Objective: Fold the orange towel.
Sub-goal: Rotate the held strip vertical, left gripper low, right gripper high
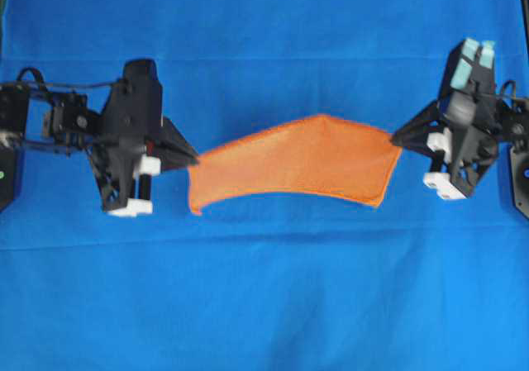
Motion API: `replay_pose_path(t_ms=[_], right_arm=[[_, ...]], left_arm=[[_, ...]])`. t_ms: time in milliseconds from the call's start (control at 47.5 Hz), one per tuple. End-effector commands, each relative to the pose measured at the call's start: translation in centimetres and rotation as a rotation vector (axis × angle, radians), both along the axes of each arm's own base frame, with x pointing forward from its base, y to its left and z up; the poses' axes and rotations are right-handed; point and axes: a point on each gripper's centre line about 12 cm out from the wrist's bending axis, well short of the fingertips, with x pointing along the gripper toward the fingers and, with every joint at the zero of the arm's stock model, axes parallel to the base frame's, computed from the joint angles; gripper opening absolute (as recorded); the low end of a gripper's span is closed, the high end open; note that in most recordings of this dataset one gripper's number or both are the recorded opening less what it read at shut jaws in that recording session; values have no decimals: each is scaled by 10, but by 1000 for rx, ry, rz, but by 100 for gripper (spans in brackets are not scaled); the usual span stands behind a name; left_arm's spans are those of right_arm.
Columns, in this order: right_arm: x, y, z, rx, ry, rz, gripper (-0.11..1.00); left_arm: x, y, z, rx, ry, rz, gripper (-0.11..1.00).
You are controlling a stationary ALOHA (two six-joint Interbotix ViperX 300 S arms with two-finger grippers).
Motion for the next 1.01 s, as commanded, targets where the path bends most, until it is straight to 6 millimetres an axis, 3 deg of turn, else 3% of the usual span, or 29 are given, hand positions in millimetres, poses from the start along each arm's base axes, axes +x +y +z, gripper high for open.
replay_pose_path(t_ms=[0,252,505,778,988], right_arm=[[8,-16,8,-29,-18,-44,3],[16,-72,5,-139,37,-172,3],[36,-116,21,-257,-24,-197,3],[70,-138,28,-297,-79,-172,3],[71,-140,30,-308,-74,-170,3]], left_arm=[[11,-12,13,3,-85,-39,1],[47,-47,18,41,-178,-159,1],[91,-72,18,174,-210,-300,1],[122,-80,7,178,-200,-307,1],[130,-86,7,175,-218,-313,1]])
